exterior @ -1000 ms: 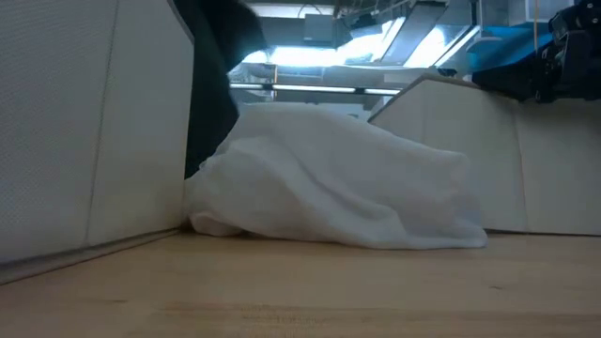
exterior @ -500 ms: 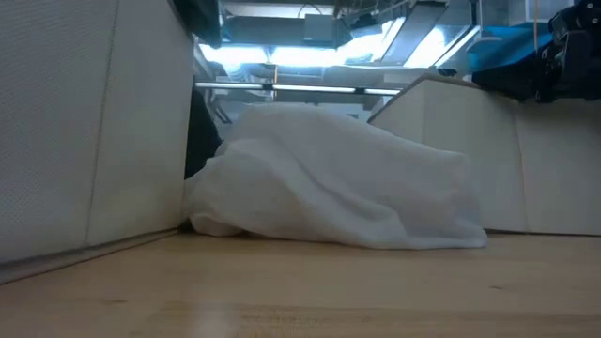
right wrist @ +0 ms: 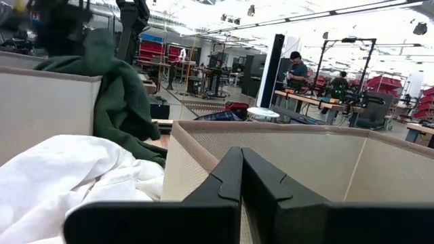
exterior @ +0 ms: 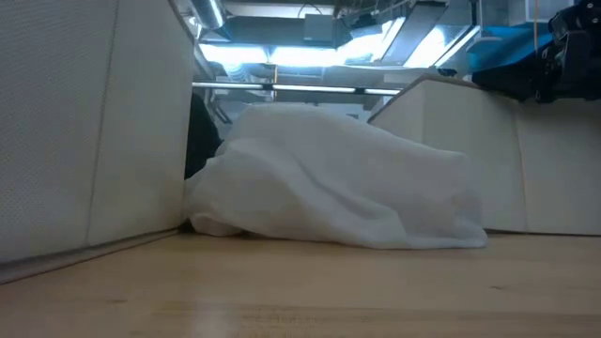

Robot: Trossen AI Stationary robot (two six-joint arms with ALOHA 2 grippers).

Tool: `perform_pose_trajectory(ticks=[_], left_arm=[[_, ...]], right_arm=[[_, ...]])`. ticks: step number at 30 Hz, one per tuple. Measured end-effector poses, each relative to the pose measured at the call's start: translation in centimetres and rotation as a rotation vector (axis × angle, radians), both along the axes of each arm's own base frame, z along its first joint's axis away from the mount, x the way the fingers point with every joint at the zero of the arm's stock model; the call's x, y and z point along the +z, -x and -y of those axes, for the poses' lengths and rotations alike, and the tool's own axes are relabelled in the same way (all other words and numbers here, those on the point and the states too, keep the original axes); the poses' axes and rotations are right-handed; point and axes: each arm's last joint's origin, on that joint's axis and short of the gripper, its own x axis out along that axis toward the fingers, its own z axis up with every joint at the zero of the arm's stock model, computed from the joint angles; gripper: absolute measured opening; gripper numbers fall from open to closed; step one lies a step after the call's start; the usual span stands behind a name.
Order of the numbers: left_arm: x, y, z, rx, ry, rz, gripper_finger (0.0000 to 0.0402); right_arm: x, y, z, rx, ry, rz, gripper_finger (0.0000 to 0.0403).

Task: Sort clothes
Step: Put the green polo shirt into the left brown laundry organizer

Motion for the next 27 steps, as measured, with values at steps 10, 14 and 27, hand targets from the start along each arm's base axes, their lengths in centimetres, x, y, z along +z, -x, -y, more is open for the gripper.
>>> perform_pose_trajectory(ticks=[10,14,27], left_arm=[[-9.9,-0.2,0.5,-0.006,0.063,0.057,0.0013],[-10.6,0.0,0.2,0.032,0.068,0.048,0.0052],[-5.0,2.0,-1.9,0.108,0.473,0.177,0.0179]], right_arm=[[0.1,0.0,0.0,0.0,-0.004,0.014,0.0012],[0.2,0.0,0.0,-0.001,-0.006,0.019,0.0012],[0.2,0.0,0.0,0.0,-0.006,0.02,0.0012]])
